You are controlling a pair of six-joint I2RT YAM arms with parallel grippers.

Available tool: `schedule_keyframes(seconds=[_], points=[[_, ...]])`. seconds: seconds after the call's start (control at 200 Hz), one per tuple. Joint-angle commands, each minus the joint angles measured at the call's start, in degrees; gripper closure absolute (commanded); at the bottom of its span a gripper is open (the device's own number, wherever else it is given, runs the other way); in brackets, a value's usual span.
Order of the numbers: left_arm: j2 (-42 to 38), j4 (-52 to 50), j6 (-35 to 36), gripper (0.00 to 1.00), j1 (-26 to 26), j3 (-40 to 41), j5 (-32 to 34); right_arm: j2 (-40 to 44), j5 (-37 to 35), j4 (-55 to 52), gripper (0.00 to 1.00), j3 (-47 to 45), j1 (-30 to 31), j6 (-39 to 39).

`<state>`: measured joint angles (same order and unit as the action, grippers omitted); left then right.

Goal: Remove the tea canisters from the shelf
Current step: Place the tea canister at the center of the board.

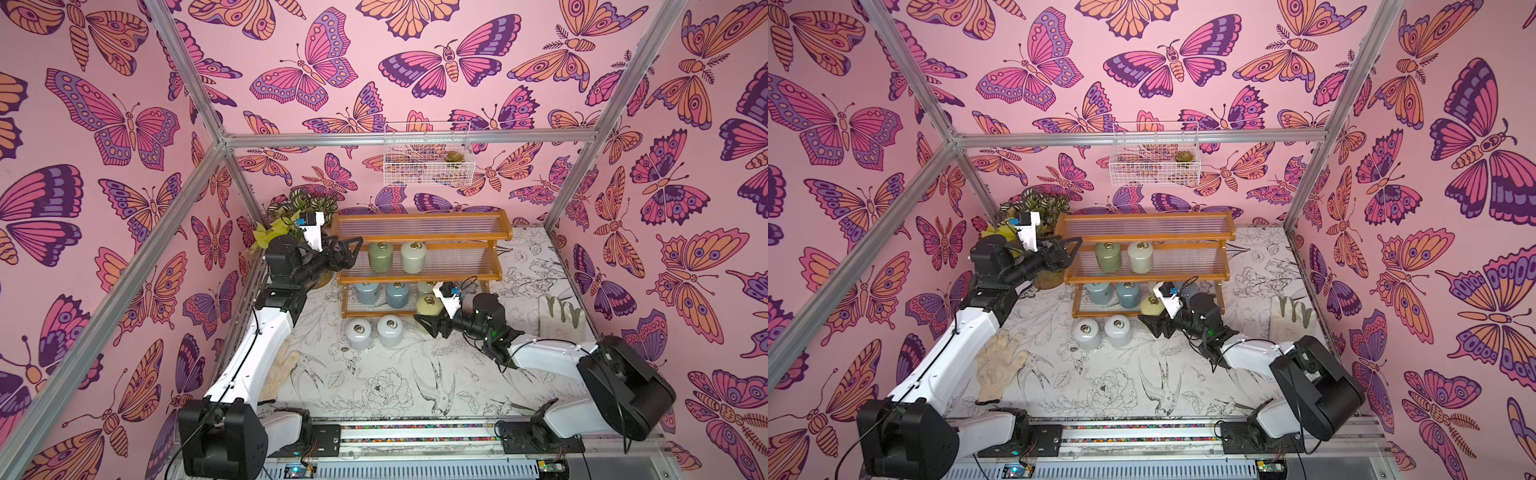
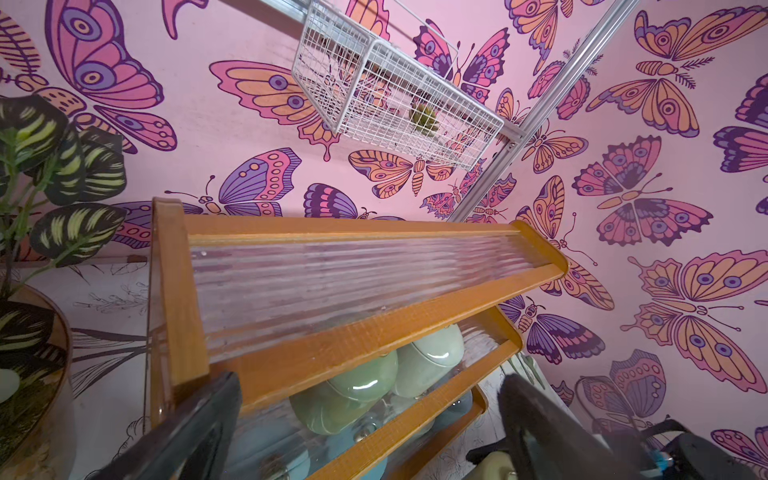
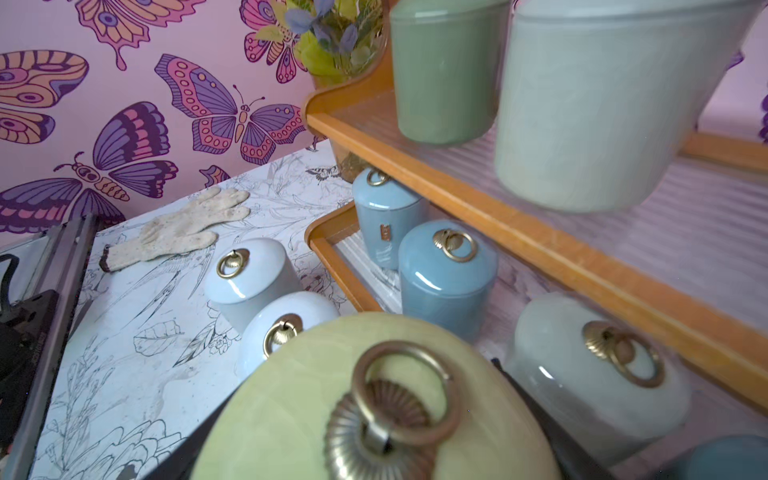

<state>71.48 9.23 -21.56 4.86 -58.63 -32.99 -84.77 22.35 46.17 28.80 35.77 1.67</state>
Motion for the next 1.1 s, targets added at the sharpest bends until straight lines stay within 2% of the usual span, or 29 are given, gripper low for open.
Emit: schedule_keyframes(seconds=[0.0, 0.175, 0.37, 0.801, 0.961, 1.066, 1.096], points=[[0.85, 0.89, -0.14, 0.00, -0.12, -0.54, -0.19, -3.51, -1.26, 15.64, 0.38, 0.78, 1.27, 1.23], [0.85, 1.40, -0.06, 0.00, -0.12, -0.08, 1.37, -12.48, -1.71, 23.43, 0.35, 0.82, 2.27, 1.18], [0.18, 1.31, -0.32, 0.00, -0.16, 0.18, 1.27, -17.77, -1.94, 24.26, 0.30, 1.53, 3.09, -0.46], [-1.63, 1.31, -0.06, 0.00, -0.12, 2.03, 2.22, -17.15, -1.87, 15.83, 0.19, 2.46, 4.71, -4.89], [-1.82, 1.31, -0.06, 0.00, -0.16, 2.35, 2.39, -16.10, -1.87, 13.45, 0.10, 2.58, 4.83, -6.04], [-1.89, 1.31, -0.15, 0.00, -0.12, 2.47, 2.53, -15.01, -2.48, 11.89, 0.00, 2.58, 4.79, -6.41], [-1.97, 1.31, -0.15, 0.00, -0.16, 2.47, 2.50, -14.72, -2.81, 11.51, 0.01, 2.51, 4.76, -6.57]])
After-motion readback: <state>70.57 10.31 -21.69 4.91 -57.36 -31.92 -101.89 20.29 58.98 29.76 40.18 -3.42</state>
